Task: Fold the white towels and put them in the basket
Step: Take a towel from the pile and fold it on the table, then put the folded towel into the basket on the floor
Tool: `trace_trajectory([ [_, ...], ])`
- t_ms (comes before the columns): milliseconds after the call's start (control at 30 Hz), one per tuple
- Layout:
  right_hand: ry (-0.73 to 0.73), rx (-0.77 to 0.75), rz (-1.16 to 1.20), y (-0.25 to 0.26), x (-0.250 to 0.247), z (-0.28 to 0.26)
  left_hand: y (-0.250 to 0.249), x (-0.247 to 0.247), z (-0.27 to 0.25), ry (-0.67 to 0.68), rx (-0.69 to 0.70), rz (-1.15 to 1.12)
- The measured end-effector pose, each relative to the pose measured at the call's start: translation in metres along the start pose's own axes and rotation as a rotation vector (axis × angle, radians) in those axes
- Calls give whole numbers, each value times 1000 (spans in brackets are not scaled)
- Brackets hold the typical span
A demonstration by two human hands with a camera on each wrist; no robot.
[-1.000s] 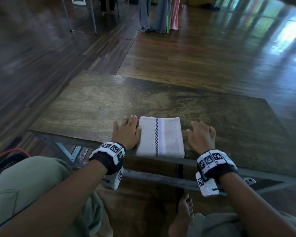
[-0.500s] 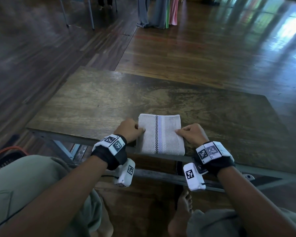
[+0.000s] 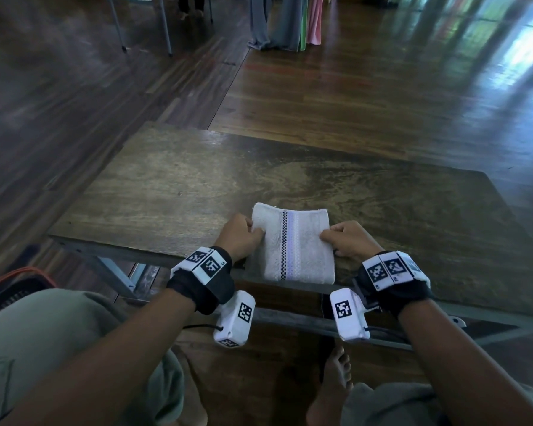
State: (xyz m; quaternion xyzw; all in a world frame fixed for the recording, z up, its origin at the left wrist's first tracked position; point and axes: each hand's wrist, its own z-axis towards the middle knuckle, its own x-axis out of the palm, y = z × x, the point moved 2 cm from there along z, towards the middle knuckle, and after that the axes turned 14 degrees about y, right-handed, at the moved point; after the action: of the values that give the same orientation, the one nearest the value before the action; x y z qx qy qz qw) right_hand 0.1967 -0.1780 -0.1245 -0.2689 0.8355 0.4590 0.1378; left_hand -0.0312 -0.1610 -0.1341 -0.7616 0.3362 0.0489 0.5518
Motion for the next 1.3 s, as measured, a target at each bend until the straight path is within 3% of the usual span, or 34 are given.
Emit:
trace_trajectory([
  [133,14,48,229,-6,0,-4,0,2,-2,23,-26,-119],
  [300,26,68,271,-2,16,-22,-5,9,-18,55,-20,-144],
  [467,-39,-63,329,13,13,-63,-27,1,-46,12,69,-141],
  [633,-96,-241,360,54,-7,-118,-66,-25,-86,-25,187,-275],
  [933,-127,-439,455,116,-20,-217,-132,-70,-190,-112,383,-308],
  [1300,-6,-532,385,144,1,-235,-114,-94,-241,-242,398,-307],
])
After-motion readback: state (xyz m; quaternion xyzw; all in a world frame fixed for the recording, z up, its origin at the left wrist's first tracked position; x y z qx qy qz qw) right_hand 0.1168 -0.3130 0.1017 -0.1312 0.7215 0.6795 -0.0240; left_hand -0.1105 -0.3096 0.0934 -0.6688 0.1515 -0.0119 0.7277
